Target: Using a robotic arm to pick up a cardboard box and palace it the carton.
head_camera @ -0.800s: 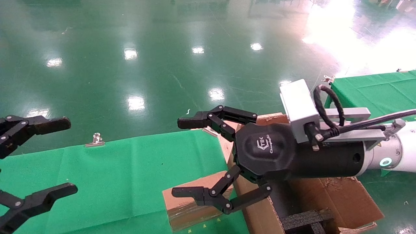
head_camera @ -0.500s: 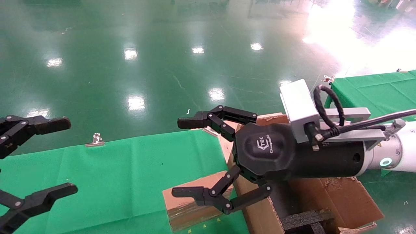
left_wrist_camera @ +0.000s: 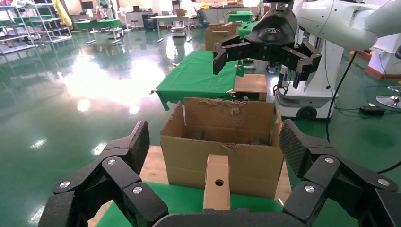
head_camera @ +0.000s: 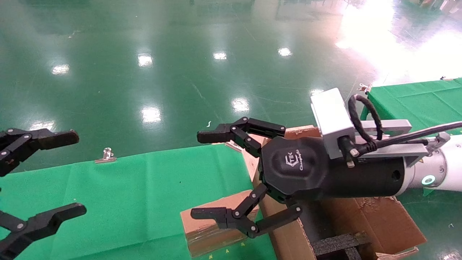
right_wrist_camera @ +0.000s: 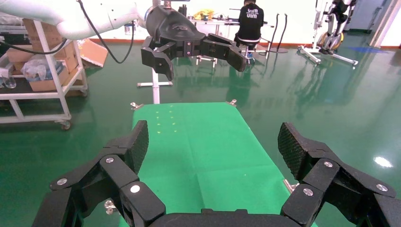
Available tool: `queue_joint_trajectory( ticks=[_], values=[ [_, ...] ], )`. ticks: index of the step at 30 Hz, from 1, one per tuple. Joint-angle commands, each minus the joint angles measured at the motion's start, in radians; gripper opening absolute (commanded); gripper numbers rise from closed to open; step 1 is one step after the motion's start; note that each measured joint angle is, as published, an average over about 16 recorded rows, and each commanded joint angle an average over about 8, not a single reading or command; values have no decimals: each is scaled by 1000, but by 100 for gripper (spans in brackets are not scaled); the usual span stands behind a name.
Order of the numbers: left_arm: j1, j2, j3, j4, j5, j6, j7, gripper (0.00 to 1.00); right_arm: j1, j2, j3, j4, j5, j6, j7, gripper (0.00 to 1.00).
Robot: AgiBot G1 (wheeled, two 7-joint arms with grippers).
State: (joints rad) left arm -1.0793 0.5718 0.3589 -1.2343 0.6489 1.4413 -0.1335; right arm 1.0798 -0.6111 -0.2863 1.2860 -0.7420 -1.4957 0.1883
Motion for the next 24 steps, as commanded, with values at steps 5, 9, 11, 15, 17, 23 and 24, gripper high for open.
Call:
queue_joint_trajectory(
  ticks=[5,9,11,15,17,23,24],
  values=[
    [0,0,0,0,0,0,0,0,20,-3,-20,7,-44,-5,2,100],
    [0,0,0,0,0,0,0,0,85,-22,-76,15,-168,-21,5,100],
    [0,0,0,0,0,0,0,0,127,-40,-112,15,-243,-33,6,100],
    [0,0,0,0,0,0,0,0,209,-81,-186,6,-382,-57,4,100],
    [0,0,0,0,0,0,0,0,243,-104,-222,-5,-442,-64,3,100],
    [0,0,0,0,0,0,0,0,316,-167,-316,-48,-595,-63,-10,100],
    [0,0,0,0,0,0,0,0,328,-178,-329,-54,-620,-62,-12,100]
  ],
)
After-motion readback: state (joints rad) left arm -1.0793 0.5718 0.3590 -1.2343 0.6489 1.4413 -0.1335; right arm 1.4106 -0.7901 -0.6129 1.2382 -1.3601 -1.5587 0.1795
